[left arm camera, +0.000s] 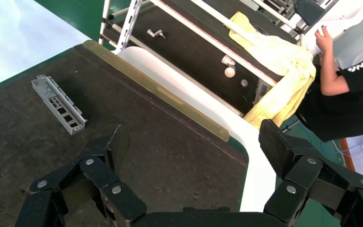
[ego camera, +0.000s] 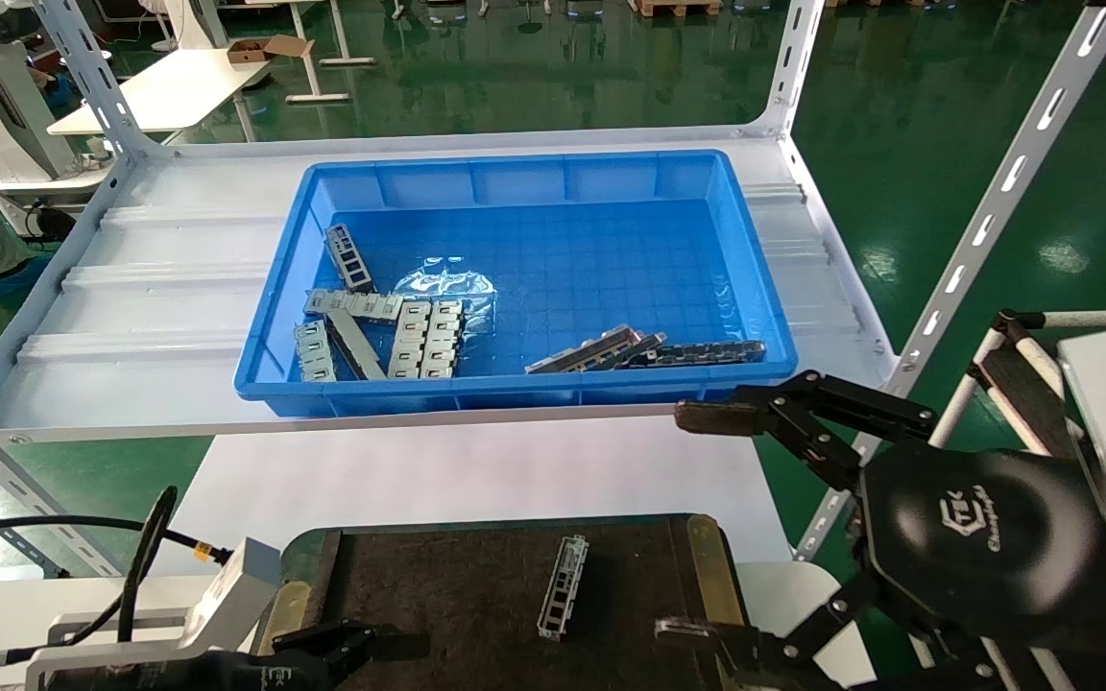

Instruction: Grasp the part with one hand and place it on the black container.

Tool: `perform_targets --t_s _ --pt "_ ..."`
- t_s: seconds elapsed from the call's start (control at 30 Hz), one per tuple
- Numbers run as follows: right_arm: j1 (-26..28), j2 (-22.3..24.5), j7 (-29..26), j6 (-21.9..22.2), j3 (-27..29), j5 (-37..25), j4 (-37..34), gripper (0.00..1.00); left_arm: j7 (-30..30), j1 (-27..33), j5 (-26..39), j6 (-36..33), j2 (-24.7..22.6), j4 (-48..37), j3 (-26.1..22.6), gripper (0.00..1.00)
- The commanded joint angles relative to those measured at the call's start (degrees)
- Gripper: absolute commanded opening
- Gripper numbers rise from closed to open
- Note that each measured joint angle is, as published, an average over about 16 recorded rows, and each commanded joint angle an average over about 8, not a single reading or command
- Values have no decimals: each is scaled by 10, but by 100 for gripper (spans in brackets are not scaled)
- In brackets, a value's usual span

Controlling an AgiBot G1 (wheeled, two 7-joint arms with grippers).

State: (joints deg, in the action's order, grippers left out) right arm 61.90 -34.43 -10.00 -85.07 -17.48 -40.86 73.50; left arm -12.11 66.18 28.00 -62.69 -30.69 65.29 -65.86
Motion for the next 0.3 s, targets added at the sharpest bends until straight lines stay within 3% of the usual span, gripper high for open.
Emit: perform_targets --t_s 0.03,0.3 --pt "0 0 0 0 0 0 0 100 3 7 2 -24 2 -13 1 100" --pt "0 0 0 0 0 0 0 100 7 20 10 -51 -5 -35 -1 100"
